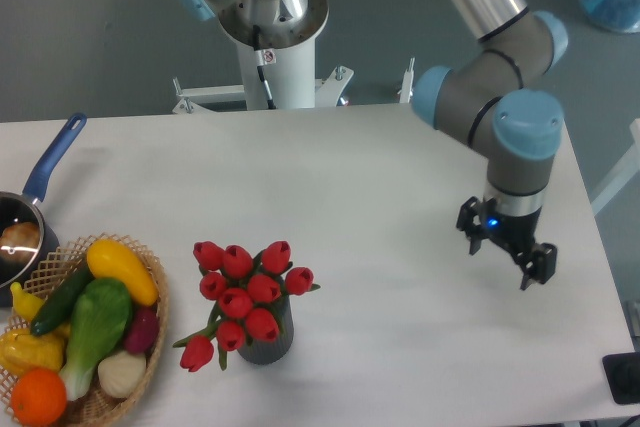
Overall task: Pick up the flowers from the vase
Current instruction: 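Move the open gripper toward the red tulips in the grey vase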
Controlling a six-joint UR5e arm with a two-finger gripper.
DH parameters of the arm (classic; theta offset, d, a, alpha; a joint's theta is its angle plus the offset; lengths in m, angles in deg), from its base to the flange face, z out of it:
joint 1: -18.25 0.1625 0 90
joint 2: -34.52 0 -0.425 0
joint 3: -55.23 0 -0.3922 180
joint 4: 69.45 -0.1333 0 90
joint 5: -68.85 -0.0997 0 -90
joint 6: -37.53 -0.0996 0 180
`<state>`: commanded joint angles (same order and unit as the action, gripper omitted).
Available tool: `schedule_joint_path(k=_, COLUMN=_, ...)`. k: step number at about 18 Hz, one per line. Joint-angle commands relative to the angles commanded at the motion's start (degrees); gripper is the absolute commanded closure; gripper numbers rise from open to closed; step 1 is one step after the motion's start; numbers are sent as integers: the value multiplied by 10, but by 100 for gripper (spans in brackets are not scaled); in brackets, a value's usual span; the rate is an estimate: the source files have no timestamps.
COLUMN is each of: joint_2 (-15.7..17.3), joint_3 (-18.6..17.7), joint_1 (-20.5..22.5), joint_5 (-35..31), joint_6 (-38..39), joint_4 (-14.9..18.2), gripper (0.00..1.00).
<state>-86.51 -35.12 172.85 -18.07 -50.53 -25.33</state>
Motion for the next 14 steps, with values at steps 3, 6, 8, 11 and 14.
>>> schedule_joint_path(k=3, joint_2=0, joint_3=-1, joint_1=-5, joint_5=-2, joint_6=1, joint_4=0, gripper=0)
schedule_joint_path(k=6, joint_2=3, joint_3=-2, joint_1=-9, joint_5=-2, joint_6=4, joint_4=-1, gripper=0)
schedule_joint_path(k=8, joint_2=19, joint_3=-18, joint_1=-12, joint_5=12, joint_6=5, joint_4=-3, gripper=0)
schedule_joint_path(k=11, joint_2=18, joint_3=-40, joint_1=-34, joint_5=82, joint_6=28, joint_4=-32, gripper=0)
schedule_joint_path(k=14, joint_2=22, joint_3=-55, joint_1=-41, joint_5=134, joint_6=75, joint_4=-30, gripper=0)
